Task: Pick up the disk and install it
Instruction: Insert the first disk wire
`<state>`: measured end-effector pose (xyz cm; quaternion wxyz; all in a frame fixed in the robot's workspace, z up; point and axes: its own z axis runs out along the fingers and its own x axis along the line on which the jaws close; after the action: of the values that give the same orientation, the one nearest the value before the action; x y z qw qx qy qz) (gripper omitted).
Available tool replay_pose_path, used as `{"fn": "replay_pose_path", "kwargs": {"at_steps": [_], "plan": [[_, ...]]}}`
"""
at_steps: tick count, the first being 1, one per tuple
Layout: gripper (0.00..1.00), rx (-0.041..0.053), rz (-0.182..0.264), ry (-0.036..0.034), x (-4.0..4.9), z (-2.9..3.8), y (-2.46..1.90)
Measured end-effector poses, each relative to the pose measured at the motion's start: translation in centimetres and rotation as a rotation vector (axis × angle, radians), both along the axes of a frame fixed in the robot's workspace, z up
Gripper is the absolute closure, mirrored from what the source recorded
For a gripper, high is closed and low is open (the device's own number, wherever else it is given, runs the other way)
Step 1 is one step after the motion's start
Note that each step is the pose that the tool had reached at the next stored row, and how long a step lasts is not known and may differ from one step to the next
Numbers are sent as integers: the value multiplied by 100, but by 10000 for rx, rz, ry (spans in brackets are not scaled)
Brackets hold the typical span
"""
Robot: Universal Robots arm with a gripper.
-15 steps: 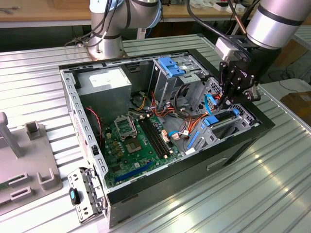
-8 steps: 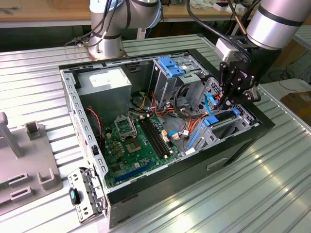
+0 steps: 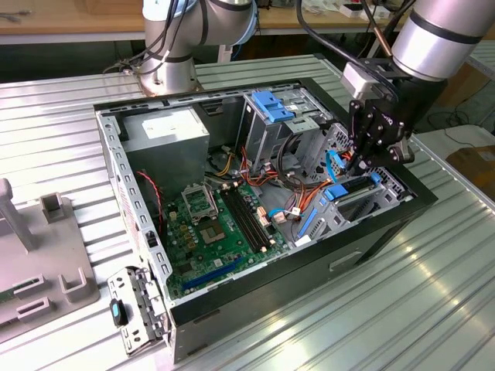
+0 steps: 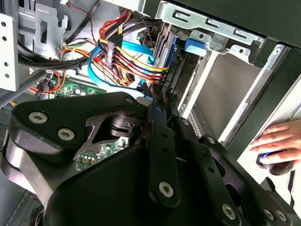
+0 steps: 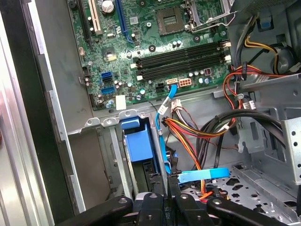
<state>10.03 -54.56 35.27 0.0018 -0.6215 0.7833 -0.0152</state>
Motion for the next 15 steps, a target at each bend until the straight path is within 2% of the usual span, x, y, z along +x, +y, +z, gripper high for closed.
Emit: {"fn": "replay_pose_path", "kwargs": {"at_steps": [2,3,4,5,6,7,9,11,15], "plan": [[84,-3,-6,-1,0,-7,-47],[84,-1,-5,-15,1,-10,-56],[84,-2,-3,-88,1,-15,-56],[84,0,15,-305,-9,-31,-57],[84,-10,14,-320,-57,-36,-57],[84,-20,16,-324,-64,-46,-57],[84,-33,-66,-324,-65,-56,-57],[84,-39,-333,-324,-62,-57,-57],[84,-42,-447,-323,-59,-59,-49]]}}
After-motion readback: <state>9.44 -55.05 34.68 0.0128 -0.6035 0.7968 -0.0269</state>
